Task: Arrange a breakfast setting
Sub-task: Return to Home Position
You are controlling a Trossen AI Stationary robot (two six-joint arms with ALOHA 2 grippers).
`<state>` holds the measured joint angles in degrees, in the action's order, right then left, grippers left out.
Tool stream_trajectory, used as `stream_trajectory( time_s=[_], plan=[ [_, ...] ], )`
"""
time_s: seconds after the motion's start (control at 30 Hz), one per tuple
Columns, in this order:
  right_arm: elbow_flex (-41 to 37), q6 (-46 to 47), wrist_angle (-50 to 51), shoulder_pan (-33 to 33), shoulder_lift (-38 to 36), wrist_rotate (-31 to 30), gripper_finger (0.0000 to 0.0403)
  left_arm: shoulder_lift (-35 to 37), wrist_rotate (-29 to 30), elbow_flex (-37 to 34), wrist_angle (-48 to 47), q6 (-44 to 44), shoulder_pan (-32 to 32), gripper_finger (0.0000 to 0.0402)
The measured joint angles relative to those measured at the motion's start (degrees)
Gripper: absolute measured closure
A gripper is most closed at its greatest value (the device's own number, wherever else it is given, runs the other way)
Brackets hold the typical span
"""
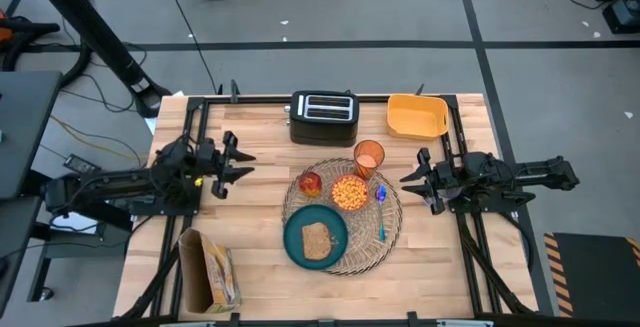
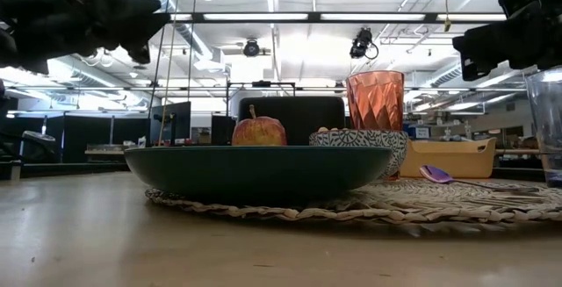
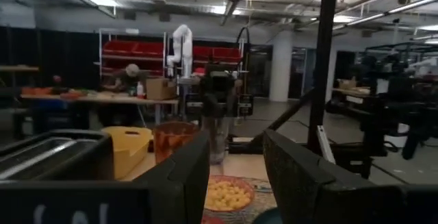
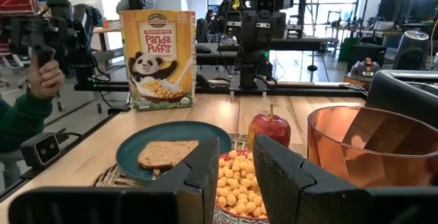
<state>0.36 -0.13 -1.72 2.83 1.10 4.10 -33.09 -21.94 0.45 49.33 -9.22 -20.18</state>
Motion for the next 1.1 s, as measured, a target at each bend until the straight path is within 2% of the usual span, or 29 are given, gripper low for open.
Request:
stream_trajectory(
  time_s=[0.1,0.17,0.27,0.37,0.53,0.7,0.77,0.83,1.0,1.1],
  plan=[
    [0.0,0.0,0.0,0.0,0.0,0.0,0.0302,2.8,1.4,0.2,-4.1,0.9,-0.2,0.0257],
    [0.0,0.0,0.0,0.0,0.0,0.0,0.0302,4.8,2.6,1.4,-11.4,0.8,-0.6,0.0257],
    [0.0,0.0,0.0,0.0,0.0,0.0,0.0302,7.6,8.4,2.9,-22.0,0.5,0.1,0.0257],
    [0.0,0.0,0.0,0.0,0.0,0.0,0.0302,10.2,13.6,2.8,-21.4,1.0,2.7,0.0257],
    [0.0,0.0,0.0,0.0,0.0,0.0,0.0302,12.3,16.2,0.0,-18.4,5.3,9.1,0.0257],
    [0.0,0.0,0.0,0.0,0.0,0.1,0.0302,15.3,32.7,0.0,-21.3,5.3,14.3,0.0257],
    [0.0,0.0,0.0,0.0,0.0,0.1,0.0302,17.3,33.0,0.5,-24.2,7.5,16.4,0.0257],
    [0.0,0.0,0.0,0.0,0.0,0.1,0.0302,19.6,30.9,2.6,-30.0,9.8,18.4,0.0257],
    [0.0,0.0,0.0,0.0,0.0,0.1,0.0302,26.8,30.4,3.7,-40.3,9.4,20.8,0.0257],
    [0.0,0.0,0.0,0.0,0.0,0.1,0.0302,31.5,30.3,2.6,-42.4,8.5,20.8,0.0257]
  ],
)
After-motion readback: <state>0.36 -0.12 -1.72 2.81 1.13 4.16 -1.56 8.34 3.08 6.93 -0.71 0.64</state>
